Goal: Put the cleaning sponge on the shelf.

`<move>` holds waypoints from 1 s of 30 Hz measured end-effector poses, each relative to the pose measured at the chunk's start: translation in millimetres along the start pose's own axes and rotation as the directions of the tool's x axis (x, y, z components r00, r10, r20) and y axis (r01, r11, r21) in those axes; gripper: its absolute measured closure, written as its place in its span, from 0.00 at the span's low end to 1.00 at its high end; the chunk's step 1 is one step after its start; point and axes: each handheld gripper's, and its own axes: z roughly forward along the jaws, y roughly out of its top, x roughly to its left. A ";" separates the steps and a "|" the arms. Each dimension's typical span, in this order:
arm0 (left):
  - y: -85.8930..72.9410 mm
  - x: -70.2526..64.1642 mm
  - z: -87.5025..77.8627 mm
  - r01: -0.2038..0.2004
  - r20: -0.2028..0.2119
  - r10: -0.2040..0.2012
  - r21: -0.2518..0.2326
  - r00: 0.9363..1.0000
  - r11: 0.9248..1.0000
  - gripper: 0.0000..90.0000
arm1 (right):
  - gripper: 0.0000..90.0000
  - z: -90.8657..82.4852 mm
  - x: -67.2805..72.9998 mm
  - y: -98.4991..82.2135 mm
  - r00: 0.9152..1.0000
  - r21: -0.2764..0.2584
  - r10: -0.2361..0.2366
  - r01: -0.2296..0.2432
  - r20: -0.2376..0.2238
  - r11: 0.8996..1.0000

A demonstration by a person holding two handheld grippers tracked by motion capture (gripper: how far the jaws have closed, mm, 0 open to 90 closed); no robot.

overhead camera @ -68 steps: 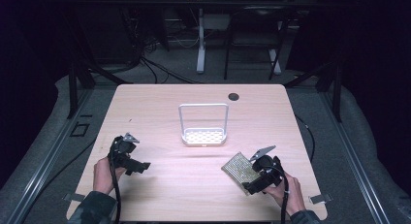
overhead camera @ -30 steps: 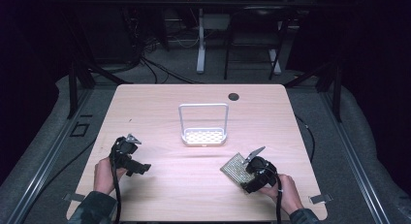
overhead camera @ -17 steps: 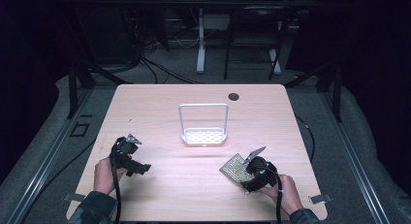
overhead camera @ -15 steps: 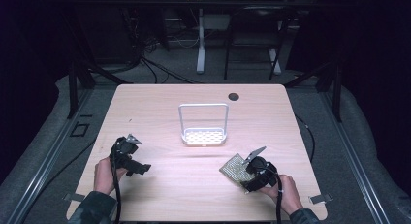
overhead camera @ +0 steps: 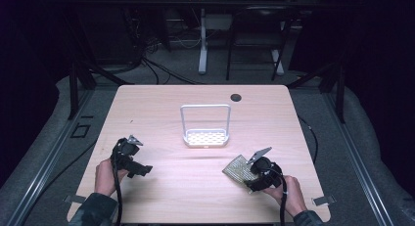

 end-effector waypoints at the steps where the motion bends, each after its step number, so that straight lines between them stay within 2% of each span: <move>1: 0.0 0.0 0.0 0.000 0.000 0.000 0.000 1.000 1.000 0.00 | 0.49 -0.4 -0.1 0.0 1.000 0.000 0.000 0.000 0.001 1.000; 11: -0.3 -0.2 -0.2 0.001 -0.004 -0.001 -0.003 1.000 1.000 0.00 | 0.60 -0.4 1.4 0.1 1.000 -0.003 0.008 -0.008 -0.008 1.000; 18: -0.3 -0.1 -0.1 0.002 -0.001 -0.002 -0.003 1.000 1.000 0.00 | 0.61 -9.0 -1.6 -0.3 0.999 -0.051 0.033 -0.034 -0.012 0.998; 30: -0.2 0.0 0.0 0.001 0.001 -0.001 -0.002 1.000 1.000 0.00 | 0.61 -17.7 -1.1 1.8 0.999 -0.093 0.033 -0.031 0.015 0.995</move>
